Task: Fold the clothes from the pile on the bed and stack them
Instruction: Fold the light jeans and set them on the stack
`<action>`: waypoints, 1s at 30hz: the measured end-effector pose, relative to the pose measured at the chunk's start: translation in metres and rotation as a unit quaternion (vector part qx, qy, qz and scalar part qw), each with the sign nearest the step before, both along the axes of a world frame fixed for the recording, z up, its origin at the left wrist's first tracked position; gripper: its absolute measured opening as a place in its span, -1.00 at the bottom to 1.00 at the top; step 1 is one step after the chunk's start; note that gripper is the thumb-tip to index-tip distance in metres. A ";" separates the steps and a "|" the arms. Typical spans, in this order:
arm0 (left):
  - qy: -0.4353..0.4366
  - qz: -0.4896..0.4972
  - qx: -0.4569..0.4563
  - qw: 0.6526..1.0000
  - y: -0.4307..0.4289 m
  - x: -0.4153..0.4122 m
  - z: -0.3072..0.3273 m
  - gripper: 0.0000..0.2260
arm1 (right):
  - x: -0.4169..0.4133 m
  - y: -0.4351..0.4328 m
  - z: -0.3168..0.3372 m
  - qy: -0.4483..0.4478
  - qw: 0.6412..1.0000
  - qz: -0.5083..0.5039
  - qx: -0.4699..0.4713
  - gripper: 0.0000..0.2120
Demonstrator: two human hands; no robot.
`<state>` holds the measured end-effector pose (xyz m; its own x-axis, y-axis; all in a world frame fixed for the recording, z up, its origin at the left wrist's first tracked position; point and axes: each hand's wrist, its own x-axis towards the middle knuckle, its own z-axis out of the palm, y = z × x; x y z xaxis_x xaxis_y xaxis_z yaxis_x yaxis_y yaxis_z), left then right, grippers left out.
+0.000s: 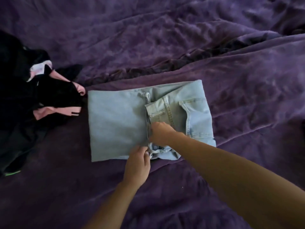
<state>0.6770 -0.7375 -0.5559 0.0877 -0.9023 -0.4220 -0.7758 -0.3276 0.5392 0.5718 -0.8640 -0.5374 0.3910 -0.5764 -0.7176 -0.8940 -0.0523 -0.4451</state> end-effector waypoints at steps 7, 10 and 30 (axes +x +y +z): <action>-0.046 -0.091 -0.054 0.993 -0.014 -0.003 -0.007 -0.55 | -0.106 -0.007 -0.001 -0.021 0.903 -0.292 -0.315 -0.74; -0.057 -0.170 -0.003 0.984 -0.025 -0.013 -0.020 -0.48 | -0.148 -0.027 -0.009 0.082 0.878 -0.364 -0.299 -0.50; -0.086 -0.262 -0.001 0.961 -0.045 -0.012 -0.041 -0.54 | -0.164 -0.013 -0.014 -0.062 0.859 -0.507 -0.035 -0.76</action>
